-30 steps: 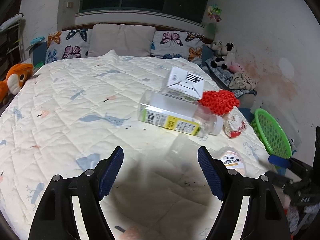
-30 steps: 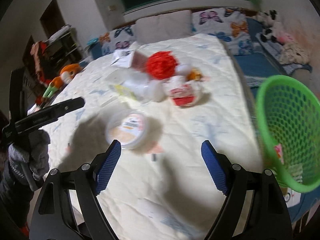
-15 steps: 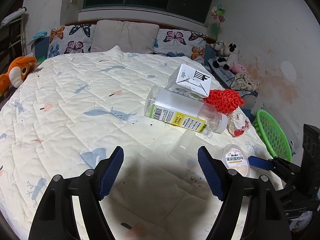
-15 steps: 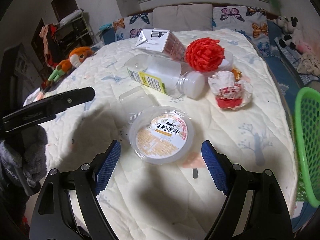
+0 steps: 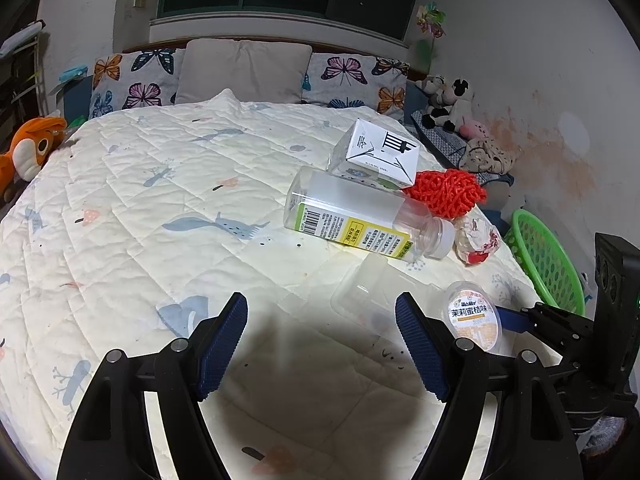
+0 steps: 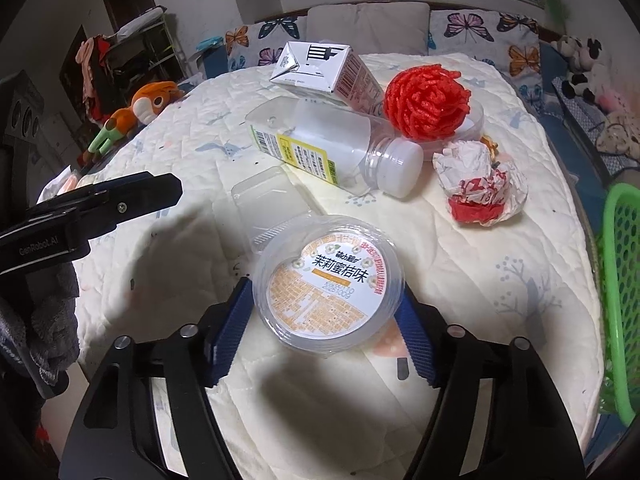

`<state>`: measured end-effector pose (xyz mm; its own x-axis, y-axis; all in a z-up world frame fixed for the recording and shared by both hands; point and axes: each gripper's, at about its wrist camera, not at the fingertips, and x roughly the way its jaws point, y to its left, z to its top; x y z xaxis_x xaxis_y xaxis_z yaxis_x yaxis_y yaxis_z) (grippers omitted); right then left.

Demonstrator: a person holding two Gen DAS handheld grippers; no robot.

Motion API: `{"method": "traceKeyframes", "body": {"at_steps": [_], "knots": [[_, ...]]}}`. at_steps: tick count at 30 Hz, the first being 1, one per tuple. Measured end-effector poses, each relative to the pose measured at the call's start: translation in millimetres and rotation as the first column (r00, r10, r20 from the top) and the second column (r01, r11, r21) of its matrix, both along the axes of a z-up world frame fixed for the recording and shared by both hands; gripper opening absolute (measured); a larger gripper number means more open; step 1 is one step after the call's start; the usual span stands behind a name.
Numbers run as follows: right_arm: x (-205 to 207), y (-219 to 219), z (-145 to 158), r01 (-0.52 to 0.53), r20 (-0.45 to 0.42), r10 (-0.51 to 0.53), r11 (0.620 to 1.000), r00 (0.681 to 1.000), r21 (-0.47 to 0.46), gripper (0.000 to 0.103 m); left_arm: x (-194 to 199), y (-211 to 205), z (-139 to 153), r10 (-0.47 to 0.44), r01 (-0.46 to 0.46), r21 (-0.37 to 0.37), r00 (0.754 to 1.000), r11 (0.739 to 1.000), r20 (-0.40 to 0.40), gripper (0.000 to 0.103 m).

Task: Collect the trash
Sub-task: 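Grasp the round labeled pudding cup with the right tool while the left tool approaches the clear box, then grasp the clear plastic box with the left tool while the right tool carries the pudding cup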

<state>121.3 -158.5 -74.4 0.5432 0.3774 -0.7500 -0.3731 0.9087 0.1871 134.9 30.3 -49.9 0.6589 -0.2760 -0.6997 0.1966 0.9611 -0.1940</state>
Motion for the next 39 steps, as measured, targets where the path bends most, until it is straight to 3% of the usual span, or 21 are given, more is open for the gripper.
{"method": "traceKeyframes", "body": {"at_steps": [26, 34, 39], "knots": [[-12.4, -10.4, 11.9, 0.02, 0.063, -0.018, 0.999, 0.998, -0.028, 0.067, -3.2, -14.5, 0.5, -0.021, 0.021, 0.017, 1.0, 1.0, -0.01, 0.074], [-16.3, -37.3, 13.5, 0.074, 0.069, -0.072, 0.997, 0.995, -0.017, 0.067, -0.6, -32.0, -5.6, 0.002, -0.003, -0.007, 0.996, 1.0, -0.09, 0.073], [-20.6, -53.7, 16.0, 0.106, 0.076, -0.105, 0.994, 0.992, -0.002, 0.067, 8.6, -41.2, -12.0, 0.043, -0.054, -0.061, 0.985, 0.997, -0.168, 0.072]]}}
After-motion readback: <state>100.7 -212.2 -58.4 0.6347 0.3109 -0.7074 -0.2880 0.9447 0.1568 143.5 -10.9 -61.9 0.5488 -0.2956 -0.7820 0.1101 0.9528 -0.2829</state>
